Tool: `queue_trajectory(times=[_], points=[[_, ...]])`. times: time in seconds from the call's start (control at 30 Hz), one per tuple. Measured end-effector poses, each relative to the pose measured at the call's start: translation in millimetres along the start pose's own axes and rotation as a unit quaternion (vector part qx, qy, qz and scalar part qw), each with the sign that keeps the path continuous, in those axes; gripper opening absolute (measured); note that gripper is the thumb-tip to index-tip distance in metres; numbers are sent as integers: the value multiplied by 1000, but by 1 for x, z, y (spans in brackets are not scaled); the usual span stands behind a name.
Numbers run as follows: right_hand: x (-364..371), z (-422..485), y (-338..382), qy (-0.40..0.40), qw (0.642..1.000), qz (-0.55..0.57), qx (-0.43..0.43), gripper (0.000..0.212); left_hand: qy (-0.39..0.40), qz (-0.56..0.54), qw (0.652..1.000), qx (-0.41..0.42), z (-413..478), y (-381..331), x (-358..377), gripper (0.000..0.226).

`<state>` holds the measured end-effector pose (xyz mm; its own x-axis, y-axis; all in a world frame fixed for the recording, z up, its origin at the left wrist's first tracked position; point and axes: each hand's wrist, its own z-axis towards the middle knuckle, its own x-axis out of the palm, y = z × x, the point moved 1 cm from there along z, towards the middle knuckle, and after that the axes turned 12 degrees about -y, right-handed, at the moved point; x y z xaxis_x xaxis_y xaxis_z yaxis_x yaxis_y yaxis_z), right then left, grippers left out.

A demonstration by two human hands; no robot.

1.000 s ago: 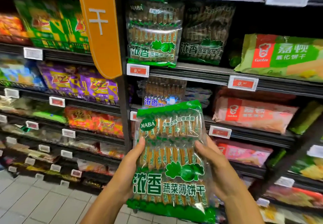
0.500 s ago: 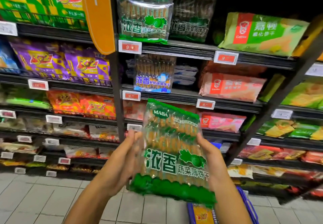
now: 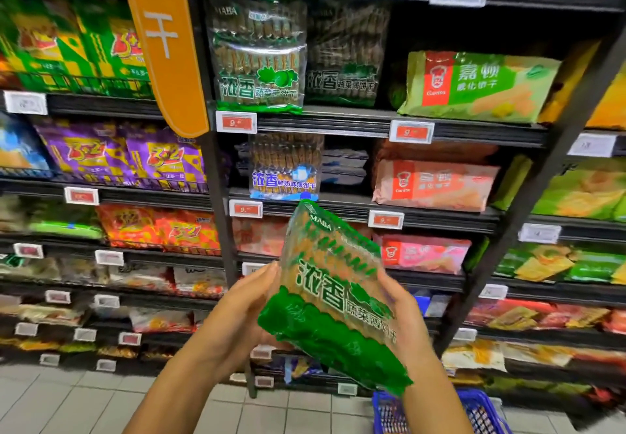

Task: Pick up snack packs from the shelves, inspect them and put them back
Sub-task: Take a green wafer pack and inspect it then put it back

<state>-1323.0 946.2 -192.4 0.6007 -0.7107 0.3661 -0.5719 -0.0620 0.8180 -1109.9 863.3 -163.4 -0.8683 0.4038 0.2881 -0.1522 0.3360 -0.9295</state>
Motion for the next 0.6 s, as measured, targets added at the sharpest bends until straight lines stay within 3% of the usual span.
queue_trajectory(times=[0.07, 0.13, 0.2, 0.23, 0.4, 0.5, 0.6], points=[[-9, 1, 12, -1, 999, -22, -43, 29, -35, 58, 998, -19, 5, -10, 9, 56], [-17, 1, 16, 21, 998, -18, -59, 27, 16, 112, 993, -18, 13, -9, 20, 70], [-27, 3, 17, 55, 995, -3, -80, 53, -25, 102, 995, -6, 17, 9, 20, 100], [-29, 0, 20, 82, 990, -10, -112, 65, -51, 94, 994, 5, 14, 19, 19, 104], [-27, -20, 40, 202, 946, -99, -232, 44, -97, 61, 993, 3, 15, 37, 27, 110], [-29, -23, 53, 230, 938, -104, -239, 57, -118, 15, 993, -3, 16, 39, 32, 116], [-33, -23, 61, 268, 931, -111, -222, 65, -57, -101, 989, -90, 14, 43, 39, 96]])
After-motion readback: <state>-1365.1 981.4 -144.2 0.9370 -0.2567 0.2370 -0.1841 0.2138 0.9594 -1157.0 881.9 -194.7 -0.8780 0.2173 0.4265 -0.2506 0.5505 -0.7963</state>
